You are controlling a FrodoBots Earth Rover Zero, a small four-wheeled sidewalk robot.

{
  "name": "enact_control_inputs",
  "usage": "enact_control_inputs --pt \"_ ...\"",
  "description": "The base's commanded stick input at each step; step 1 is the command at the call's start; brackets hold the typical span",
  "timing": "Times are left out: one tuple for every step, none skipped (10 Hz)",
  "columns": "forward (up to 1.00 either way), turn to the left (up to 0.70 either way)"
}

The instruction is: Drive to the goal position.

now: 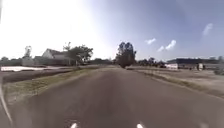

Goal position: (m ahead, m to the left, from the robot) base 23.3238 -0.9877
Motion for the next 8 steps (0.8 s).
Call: enact_control_inputs --pt "0.7 0.0" --pt "0.7 0.0" --pt "0.7 0.0" --pt "0.7 0.0" --pt "0.7 0.0" --pt "0.7 0.0" --pt "0.7 0.0" --pt "0.7 0.0"
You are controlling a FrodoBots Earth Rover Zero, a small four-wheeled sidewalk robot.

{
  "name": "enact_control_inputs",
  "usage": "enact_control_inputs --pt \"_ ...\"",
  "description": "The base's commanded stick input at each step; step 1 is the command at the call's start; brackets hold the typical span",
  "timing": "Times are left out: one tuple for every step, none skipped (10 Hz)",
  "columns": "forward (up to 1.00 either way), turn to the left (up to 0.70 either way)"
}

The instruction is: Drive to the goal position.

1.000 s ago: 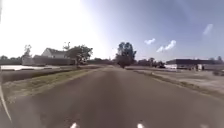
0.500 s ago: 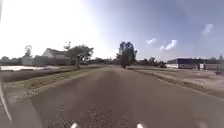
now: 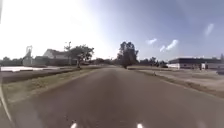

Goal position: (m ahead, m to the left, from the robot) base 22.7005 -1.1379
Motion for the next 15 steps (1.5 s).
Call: enact_control_inputs --pt "0.7 0.0" --pt "0.7 0.0" --pt "0.7 0.0" --pt "0.7 0.0" --pt "0.7 0.0" --pt "0.7 0.0" --pt "0.7 0.0" --pt "0.7 0.0" --pt "0.7 0.0" --pt "0.7 0.0" --pt "0.7 0.0" --pt "0.7 0.0" --pt "0.7 0.0" --pt "0.7 0.0" --pt "0.7 0.0"
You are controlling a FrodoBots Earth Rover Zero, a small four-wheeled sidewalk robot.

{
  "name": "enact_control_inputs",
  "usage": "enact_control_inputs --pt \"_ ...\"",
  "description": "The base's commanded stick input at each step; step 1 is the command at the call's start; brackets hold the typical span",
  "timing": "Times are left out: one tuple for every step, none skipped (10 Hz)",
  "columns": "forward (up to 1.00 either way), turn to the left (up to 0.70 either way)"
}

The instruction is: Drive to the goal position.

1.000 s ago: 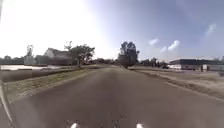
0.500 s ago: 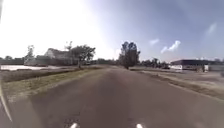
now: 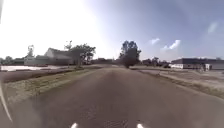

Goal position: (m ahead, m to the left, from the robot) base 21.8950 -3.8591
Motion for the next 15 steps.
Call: enact_control_inputs --pt "0.7 0.0" --pt "0.7 0.0" --pt "0.7 0.0" --pt "0.7 0.0" --pt "0.7 0.0" --pt "0.7 0.0" --pt "0.7 0.0" --pt "0.7 0.0" --pt "0.7 0.0" --pt "0.7 0.0" --pt "0.7 0.0" --pt "0.7 0.0" --pt "0.7 0.0" --pt "0.7 0.0" --pt "0.7 0.0"
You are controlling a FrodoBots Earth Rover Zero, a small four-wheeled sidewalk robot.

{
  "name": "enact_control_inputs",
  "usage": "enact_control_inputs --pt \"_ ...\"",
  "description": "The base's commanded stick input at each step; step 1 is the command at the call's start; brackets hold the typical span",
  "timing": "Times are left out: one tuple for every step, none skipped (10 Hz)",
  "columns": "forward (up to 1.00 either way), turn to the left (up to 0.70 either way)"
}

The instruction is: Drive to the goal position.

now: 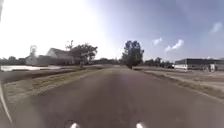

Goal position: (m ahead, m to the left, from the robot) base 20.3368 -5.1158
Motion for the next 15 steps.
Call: enact_control_inputs --pt "0.7 0.0" --pt "0.7 0.0" --pt "0.7 0.0" --pt "0.7 0.0" --pt "0.7 0.0" --pt "0.7 0.0" --pt "0.7 0.0" --pt "0.7 0.0" --pt "0.7 0.0" --pt "0.7 0.0" --pt "0.7 0.0" --pt "0.7 0.0" --pt "0.7 0.0" --pt "0.7 0.0" --pt "0.7 0.0"
